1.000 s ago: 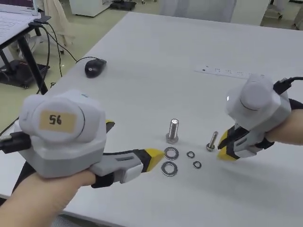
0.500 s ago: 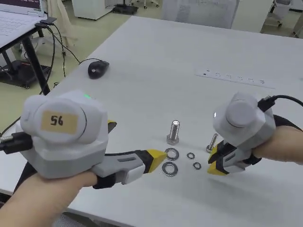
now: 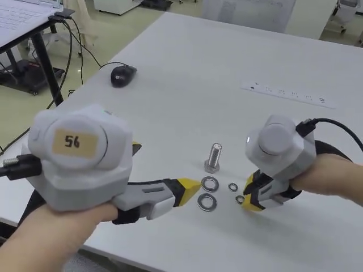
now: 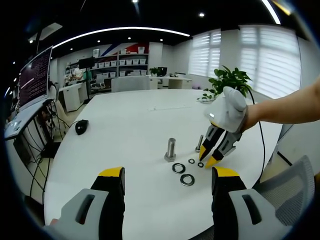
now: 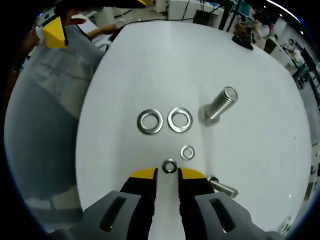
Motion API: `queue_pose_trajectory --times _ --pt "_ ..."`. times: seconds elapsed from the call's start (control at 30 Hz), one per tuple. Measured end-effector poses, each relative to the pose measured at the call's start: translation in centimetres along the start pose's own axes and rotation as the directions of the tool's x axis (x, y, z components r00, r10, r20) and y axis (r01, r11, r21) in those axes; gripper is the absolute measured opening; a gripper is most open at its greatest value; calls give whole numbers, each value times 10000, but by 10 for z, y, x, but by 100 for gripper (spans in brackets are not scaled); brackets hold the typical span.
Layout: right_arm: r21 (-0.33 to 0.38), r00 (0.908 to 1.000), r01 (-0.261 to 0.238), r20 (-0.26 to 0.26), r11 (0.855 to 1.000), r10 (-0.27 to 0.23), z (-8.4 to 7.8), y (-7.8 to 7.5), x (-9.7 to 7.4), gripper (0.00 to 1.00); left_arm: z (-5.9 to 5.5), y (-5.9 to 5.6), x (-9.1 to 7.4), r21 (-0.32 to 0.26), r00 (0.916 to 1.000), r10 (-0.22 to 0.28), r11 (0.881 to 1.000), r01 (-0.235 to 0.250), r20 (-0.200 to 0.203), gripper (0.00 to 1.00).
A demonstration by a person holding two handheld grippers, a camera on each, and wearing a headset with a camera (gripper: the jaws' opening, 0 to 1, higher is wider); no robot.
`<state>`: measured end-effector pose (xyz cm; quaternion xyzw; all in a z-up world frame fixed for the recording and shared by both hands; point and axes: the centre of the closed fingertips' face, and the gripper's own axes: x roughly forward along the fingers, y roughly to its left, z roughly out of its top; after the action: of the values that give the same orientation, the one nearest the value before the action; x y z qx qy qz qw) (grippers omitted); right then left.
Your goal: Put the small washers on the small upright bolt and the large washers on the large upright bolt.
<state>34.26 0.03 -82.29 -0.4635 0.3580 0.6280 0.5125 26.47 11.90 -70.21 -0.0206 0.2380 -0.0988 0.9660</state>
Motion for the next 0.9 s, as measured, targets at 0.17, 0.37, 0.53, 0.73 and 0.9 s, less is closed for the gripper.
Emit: queue_pose_trajectory --times 0.17,0.37,0.53,0.73,0.9 --pt "-49 9999 -127 -27 9999 127 1 1 3 18 0 1 2 -14 10000 -35 10000 35 -29 70" --pt "-102 9996 -260 -108 9996 259 1 -1 2 16 -1 0 6 -17 9999 -98 10000 98 -122 70" --pt "-388 9993 -199 -317 9990 187 2 2 2 16 -2 0 8 -64 9998 -107 9999 106 -172 70" --pt "-474 9985 -101 -535 9988 76 2 1 2 13 -4 -3 11 -37 9996 -177 9998 176 -237 70" --pt "-394 9992 -68 -388 9992 52 3 -1 2 12 -5 -3 10 -45 9995 -171 9998 169 -269 70"
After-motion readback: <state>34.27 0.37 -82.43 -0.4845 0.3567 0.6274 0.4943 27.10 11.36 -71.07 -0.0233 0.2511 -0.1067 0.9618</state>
